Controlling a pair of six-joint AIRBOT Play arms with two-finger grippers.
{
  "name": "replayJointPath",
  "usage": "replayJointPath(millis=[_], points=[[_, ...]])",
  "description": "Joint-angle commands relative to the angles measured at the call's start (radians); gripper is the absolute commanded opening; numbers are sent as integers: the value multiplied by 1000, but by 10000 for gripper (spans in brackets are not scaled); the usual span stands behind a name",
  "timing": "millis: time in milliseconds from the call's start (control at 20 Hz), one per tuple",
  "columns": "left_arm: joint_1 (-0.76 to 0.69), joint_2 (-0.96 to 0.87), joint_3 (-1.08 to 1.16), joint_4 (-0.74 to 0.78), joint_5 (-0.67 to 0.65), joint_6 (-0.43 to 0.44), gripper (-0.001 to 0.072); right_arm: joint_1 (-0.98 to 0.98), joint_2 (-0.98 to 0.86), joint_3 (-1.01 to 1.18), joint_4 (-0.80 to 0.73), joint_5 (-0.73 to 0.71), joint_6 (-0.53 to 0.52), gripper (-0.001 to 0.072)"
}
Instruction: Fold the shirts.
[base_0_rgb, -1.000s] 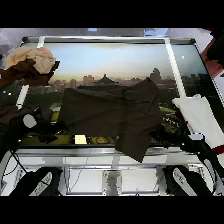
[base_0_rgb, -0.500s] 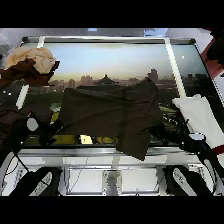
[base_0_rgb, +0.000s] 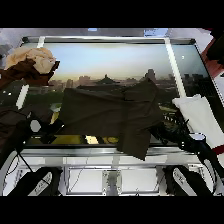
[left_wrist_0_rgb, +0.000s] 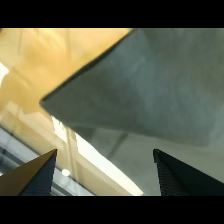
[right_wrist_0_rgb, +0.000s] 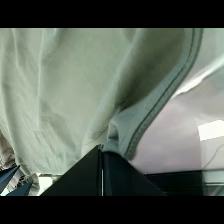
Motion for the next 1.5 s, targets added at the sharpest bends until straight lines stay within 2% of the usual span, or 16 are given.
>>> replayJointPath(millis=[0,350,400,500,600,650,750,800,850,950,1050,1450], points=[[1,-13,-2,16,19,16,697,1,0,0,8,6,-1,30],[1,-72,-2,24,71,27,685,1,0,0,8,14,-1,30],[1,-82,-2,24,81,28,622,1,1,0,8,18,-2,30],[1,-87,-2,22,107,27,596,1,1,0,12,23,-12,30],[1,-87,-2,-7,136,27,464,1,0,0,30,28,-27,29],[1,-87,-2,-19,146,27,367,1,1,0,34,28,-28,30],[1,-87,4,-26,152,27,86,1,1,0,37,29,-27,30],[1,-87,11,-26,150,27,25,1,1,0,40,30,-28,29],[1,-86,24,-26,148,30,14,1,1,0,46,30,-38,29],[1,-84,75,-26,144,42,14,1,1,6,119,32,-140,28],[1,-72,165,-28,140,107,14,1,14,61,183,47,-234,27],[0,100,657,-27,87,386,14,-2,234,583,169,69,-262,26]])
